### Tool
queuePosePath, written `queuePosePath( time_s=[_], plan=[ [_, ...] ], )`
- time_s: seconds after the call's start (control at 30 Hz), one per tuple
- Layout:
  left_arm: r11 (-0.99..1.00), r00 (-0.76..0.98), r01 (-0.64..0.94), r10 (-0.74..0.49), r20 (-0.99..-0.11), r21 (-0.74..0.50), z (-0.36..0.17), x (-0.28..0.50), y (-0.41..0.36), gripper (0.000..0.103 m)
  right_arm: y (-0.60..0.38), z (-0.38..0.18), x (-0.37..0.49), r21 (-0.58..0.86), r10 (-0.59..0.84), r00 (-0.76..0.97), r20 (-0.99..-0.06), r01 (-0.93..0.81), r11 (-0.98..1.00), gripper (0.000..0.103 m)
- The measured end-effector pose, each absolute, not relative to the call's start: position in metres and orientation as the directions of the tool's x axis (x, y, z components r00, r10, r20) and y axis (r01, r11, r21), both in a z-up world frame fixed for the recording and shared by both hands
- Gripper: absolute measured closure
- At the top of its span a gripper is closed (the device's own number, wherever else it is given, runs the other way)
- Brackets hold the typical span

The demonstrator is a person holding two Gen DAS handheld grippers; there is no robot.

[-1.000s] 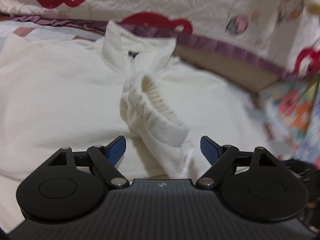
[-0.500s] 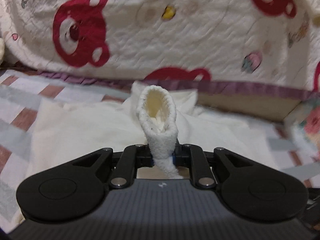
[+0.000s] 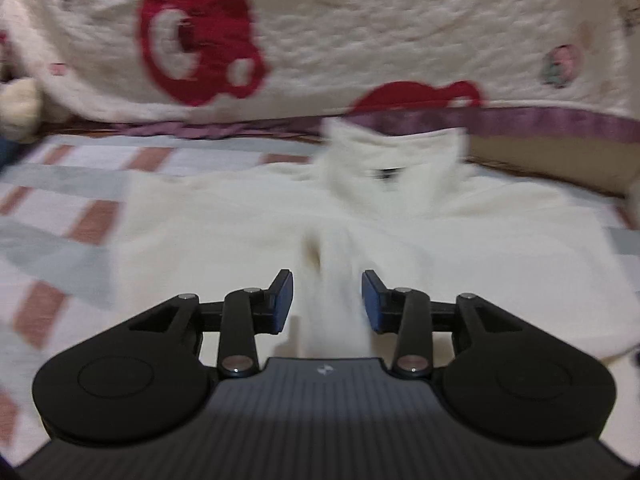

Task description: Fold clothes

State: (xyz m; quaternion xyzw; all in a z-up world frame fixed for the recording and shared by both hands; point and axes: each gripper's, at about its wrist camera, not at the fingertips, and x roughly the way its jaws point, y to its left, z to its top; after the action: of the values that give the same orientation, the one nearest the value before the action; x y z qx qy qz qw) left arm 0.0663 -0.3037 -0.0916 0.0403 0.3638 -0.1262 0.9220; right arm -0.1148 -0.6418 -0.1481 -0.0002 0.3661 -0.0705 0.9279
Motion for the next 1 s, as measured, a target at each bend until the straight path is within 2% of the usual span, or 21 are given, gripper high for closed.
queuePosePath(
  time_s=[0.1, 0.2, 0.27, 0.33, 0.47, 0.6, 0.7, 0.83, 1.0],
  plan=[
    [0.981, 0.678, 0.192, -0.128, -0.723, 0.007, -0.092, 0.076, -0.275, 0.065, -0.643, -0.148, -0.114, -0.037, -0.118, 0.716, -0.688, 0.128, 0.991, 0.084],
    [0.981, 0.649, 0.194, -0.140, -0.748, -0.015, -0.080, 0.066, -0.235, 0.061, -0.638, -0.143, -0.109, -0.075, -0.104, 0.679, -0.727, 0.072, 0.995, 0.077],
    [0.978, 0.630, 0.207, -0.149, -0.762, -0.020, -0.070, 0.054, -0.207, 0.057, -0.635, -0.137, -0.106, -0.072, -0.080, 0.655, -0.752, 0.040, 0.997, 0.068],
    [0.976, 0.617, 0.218, -0.136, -0.776, 0.002, -0.060, 0.035, -0.175, 0.054, -0.636, -0.127, -0.109, 0.025, 0.017, 0.666, -0.746, 0.003, 1.000, 0.063],
    [0.973, 0.576, 0.228, -0.104, -0.810, 0.038, -0.042, -0.009, -0.111, 0.052, -0.636, -0.110, -0.112, 0.281, 0.256, 0.676, -0.691, -0.076, 0.957, 0.063],
    [0.960, 0.519, 0.276, -0.195, -0.832, -0.053, -0.025, -0.055, -0.072, 0.052, -0.608, -0.093, -0.103, 0.450, 0.471, 0.628, -0.619, -0.208, 0.868, 0.062],
    [0.937, 0.490, 0.334, -0.267, -0.830, -0.105, -0.011, -0.085, -0.060, 0.052, -0.571, -0.080, -0.095, 0.510, 0.587, 0.567, -0.577, -0.310, 0.802, 0.061],
    [0.901, 0.460, 0.412, -0.333, -0.823, -0.134, 0.007, -0.117, -0.056, 0.052, -0.515, -0.068, -0.085, 0.525, 0.670, 0.470, -0.575, -0.416, 0.743, 0.060],
    [0.859, 0.431, 0.511, -0.277, -0.859, -0.021, 0.018, -0.149, -0.057, 0.048, -0.454, -0.058, -0.093, 0.447, 0.680, 0.389, -0.621, -0.537, 0.715, 0.060]
  ],
)
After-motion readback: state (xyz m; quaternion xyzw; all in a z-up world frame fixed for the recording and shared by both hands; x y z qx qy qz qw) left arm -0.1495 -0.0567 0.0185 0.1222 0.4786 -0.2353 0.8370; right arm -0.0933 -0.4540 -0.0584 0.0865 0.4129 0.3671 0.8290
